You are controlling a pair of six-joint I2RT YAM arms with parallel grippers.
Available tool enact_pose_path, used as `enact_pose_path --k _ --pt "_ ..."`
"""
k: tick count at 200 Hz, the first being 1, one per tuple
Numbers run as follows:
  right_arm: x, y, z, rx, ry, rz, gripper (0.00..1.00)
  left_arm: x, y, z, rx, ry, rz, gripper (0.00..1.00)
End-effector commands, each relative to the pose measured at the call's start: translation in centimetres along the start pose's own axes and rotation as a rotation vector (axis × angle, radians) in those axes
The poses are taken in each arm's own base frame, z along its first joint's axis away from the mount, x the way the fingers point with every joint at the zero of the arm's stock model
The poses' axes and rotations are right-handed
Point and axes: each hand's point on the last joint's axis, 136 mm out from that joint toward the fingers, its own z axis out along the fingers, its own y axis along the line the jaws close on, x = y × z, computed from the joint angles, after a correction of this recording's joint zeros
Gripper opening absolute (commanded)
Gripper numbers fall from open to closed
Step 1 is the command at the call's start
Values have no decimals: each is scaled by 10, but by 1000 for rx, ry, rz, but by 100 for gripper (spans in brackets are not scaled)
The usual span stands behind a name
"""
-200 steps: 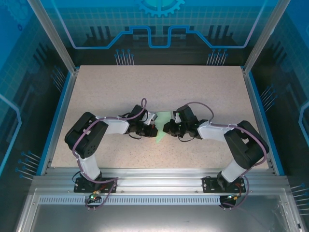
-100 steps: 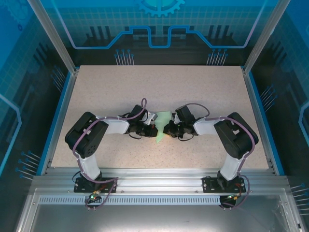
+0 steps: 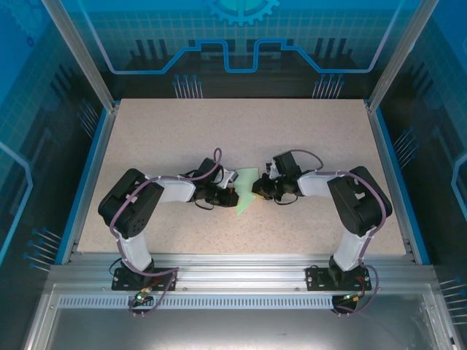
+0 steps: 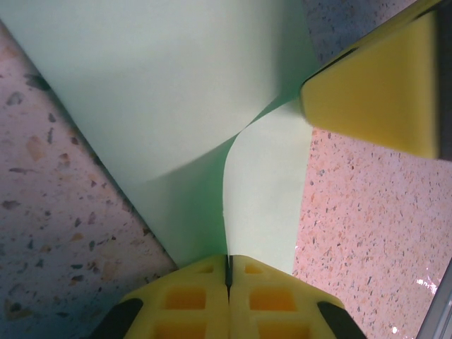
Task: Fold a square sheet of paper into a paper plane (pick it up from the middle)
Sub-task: Third fold the triangle at the center of the table.
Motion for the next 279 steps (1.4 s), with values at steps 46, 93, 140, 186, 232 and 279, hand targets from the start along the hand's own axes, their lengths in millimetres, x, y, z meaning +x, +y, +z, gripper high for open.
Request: enact_pose_path --k 46,93,140,186,232,279 --pt "4 -18 0 77 45 -2 14 4 -9 -17 -9 5 -48 29" --pt "1 -22 4 121 71 3 14 -14 -35 -62 -8 -141 -86 47" --pt "1 -16 4 96 71 -6 14 -24 -63 -54 133 -97 -89 25" --pt "-3 4 -2 27 63 -31 15 -25 -44 -8 91 -15 -150 17" --pt "-8 17 -23 -4 3 -68 15 -6 -1 8 -68 5 -221 10" --pt "-7 -3 -8 42 24 -43 12 2 5 12 -81 32 -216 9"
